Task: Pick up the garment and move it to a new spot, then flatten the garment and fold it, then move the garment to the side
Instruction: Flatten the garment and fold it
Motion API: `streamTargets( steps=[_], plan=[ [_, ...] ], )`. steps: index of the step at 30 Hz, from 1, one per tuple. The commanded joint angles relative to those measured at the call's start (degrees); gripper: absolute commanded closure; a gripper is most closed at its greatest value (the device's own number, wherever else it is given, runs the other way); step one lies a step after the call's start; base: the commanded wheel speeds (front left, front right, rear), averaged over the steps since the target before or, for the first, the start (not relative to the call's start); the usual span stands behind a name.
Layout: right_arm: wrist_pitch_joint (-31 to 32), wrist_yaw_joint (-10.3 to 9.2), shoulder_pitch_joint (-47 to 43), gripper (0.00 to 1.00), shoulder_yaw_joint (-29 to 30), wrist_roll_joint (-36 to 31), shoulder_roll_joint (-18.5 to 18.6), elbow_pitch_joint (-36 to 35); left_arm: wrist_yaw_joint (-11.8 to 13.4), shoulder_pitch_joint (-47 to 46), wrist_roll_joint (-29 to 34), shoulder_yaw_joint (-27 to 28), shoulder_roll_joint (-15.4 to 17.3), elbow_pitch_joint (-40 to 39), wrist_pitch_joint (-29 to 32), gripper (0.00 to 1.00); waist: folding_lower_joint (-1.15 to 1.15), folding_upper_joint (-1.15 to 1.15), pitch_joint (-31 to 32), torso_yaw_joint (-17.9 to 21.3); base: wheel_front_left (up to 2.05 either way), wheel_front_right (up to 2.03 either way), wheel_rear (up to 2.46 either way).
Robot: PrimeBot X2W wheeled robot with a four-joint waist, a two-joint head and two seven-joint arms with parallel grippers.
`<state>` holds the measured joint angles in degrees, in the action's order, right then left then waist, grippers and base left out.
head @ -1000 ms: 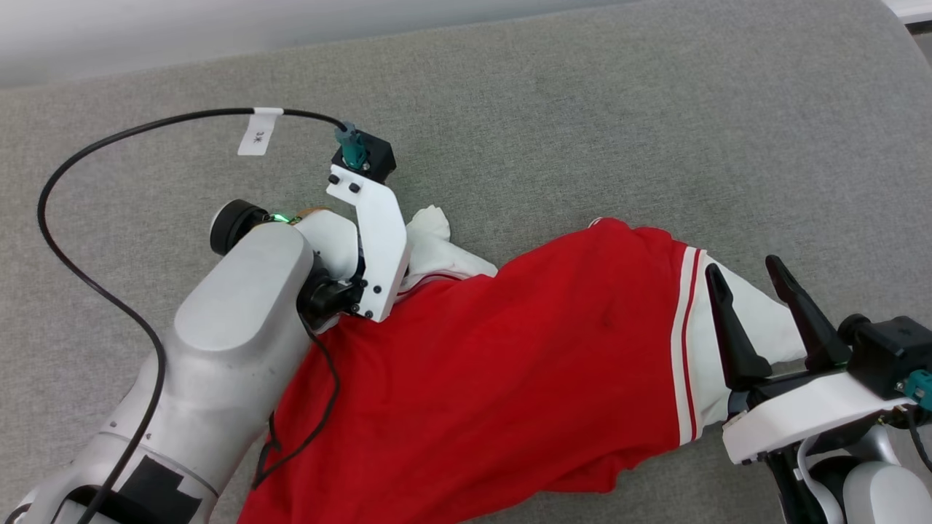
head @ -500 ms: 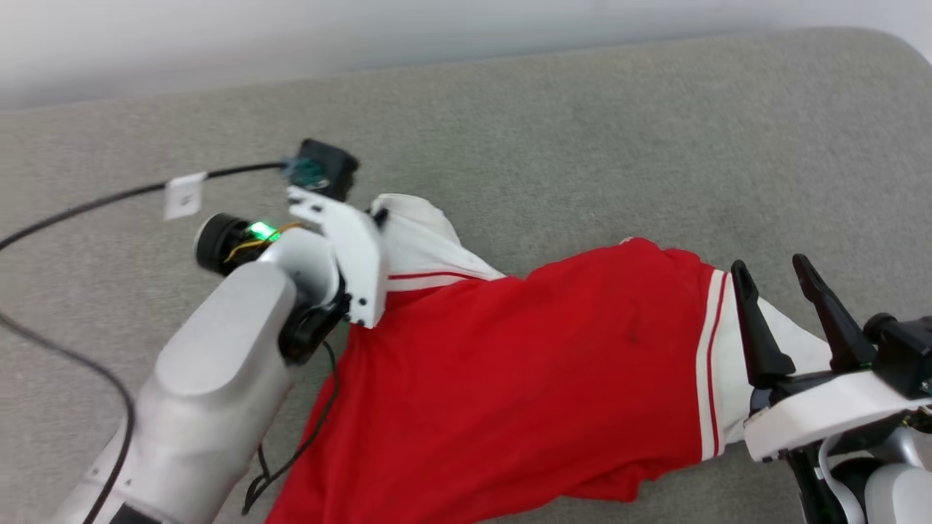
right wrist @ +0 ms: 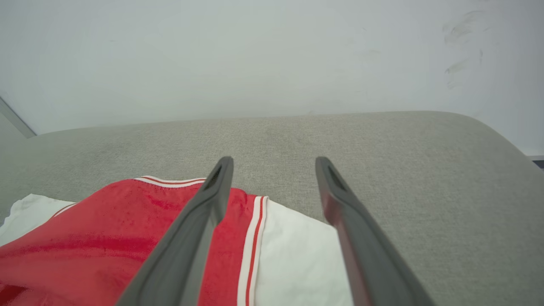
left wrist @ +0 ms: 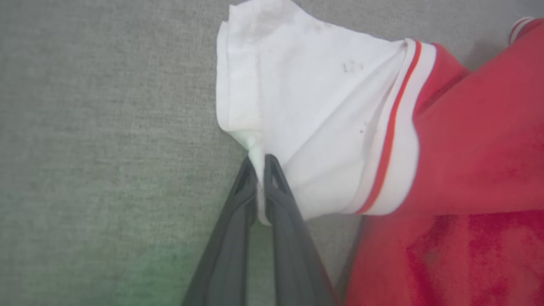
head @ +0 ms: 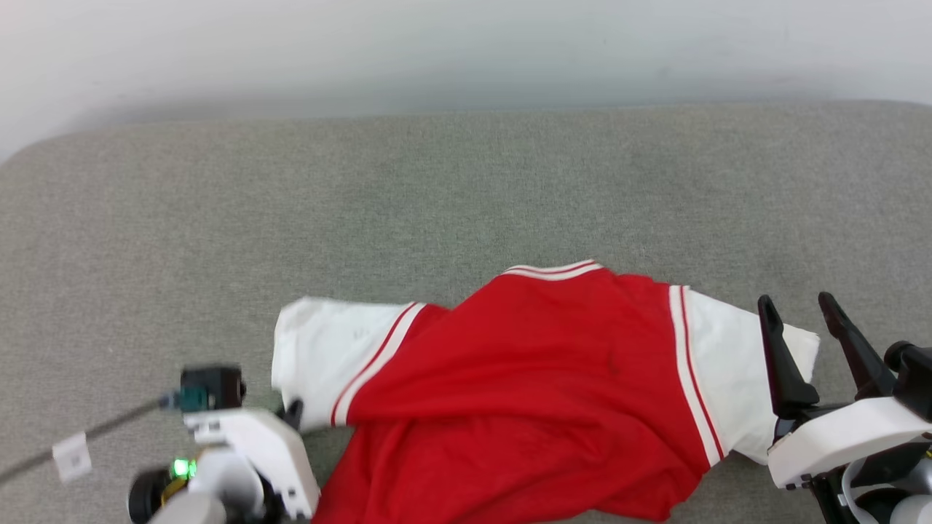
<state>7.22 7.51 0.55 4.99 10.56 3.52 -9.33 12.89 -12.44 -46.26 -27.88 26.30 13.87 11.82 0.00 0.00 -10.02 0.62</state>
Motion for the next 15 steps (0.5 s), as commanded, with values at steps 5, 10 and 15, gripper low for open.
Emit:
streamTargets(
  steps=[5, 10, 15],
  plan=[
    [0.9, -0.04, -1.6, 0.00, 0.7, 0.1, -0.2, -0.3, 1.0, 7.3, -2.3, -0.1, -1.4, -2.4, -0.8, 0.70, 0.00, 0.00, 1.7, -0.4, 0.00, 0.00, 0.00],
    [1.7, -0.03, -2.4, 0.00, 1.5, 0.0, -0.2, -0.2, 1.6, 6.8, 0.4, 0.8, -1.1, -5.3, -6.5, 0.00, 0.00, 0.00, 3.6, -0.4, 0.00, 0.00, 0.00],
    [2.4, -0.04, -3.1, 0.00, 1.8, 0.3, -0.2, -0.3, 2.6, 5.8, 3.8, 2.0, -0.8, -7.7, -13.4, 0.00, 0.00, 0.00, 4.9, -0.3, 0.00, 0.00, 0.00]
  ],
)
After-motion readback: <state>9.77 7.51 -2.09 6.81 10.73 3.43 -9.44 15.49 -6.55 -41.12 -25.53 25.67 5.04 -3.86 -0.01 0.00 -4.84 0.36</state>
